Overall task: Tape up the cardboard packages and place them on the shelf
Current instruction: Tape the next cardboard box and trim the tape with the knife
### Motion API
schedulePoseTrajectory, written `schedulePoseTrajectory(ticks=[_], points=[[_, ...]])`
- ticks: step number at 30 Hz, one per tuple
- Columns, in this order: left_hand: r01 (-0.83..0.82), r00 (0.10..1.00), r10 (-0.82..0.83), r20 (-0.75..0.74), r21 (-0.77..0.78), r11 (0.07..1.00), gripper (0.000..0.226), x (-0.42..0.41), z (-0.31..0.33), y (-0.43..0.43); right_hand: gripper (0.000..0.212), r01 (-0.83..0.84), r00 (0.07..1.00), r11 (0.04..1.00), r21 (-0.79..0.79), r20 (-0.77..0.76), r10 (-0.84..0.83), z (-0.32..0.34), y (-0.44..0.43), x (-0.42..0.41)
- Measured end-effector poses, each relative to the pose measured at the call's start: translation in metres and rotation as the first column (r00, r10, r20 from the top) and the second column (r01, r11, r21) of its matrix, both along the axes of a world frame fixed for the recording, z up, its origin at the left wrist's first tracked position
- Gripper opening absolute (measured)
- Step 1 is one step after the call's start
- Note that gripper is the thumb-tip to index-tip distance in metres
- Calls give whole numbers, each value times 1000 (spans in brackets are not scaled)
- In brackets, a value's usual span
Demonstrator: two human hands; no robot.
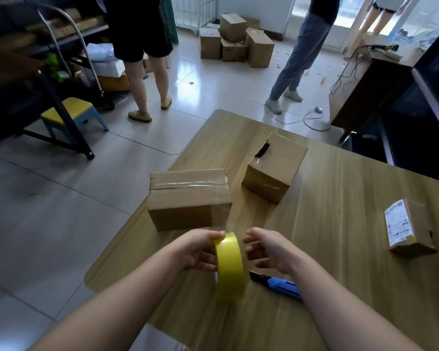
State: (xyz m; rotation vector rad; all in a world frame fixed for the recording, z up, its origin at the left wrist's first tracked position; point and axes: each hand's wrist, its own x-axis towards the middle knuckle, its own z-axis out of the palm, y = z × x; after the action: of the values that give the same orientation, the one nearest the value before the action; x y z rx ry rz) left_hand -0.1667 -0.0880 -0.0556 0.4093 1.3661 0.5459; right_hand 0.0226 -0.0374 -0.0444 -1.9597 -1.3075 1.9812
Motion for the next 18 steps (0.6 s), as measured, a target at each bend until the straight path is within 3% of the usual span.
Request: schedulePoseTrajectory(ticks=[2,5,11,18], points=[[-11,1000,11,-4,16,1000,27,0,-1,0,22,-139,966,982,129,236,106,-11,1,19],[-13,1000,14,-21,27,1000,29,0,-2,0,23,-367,839,925,94,464,285,-26,-3,37],[-3,1000,4,-24,42,999,23,0,2,-1,33,-579,619,815,0,651,440,-44,-13,41],[12,1000,-11,-23,47,999,12,2,5,-3,34,-738,383,673,-43,795,471,-55,-22,50]])
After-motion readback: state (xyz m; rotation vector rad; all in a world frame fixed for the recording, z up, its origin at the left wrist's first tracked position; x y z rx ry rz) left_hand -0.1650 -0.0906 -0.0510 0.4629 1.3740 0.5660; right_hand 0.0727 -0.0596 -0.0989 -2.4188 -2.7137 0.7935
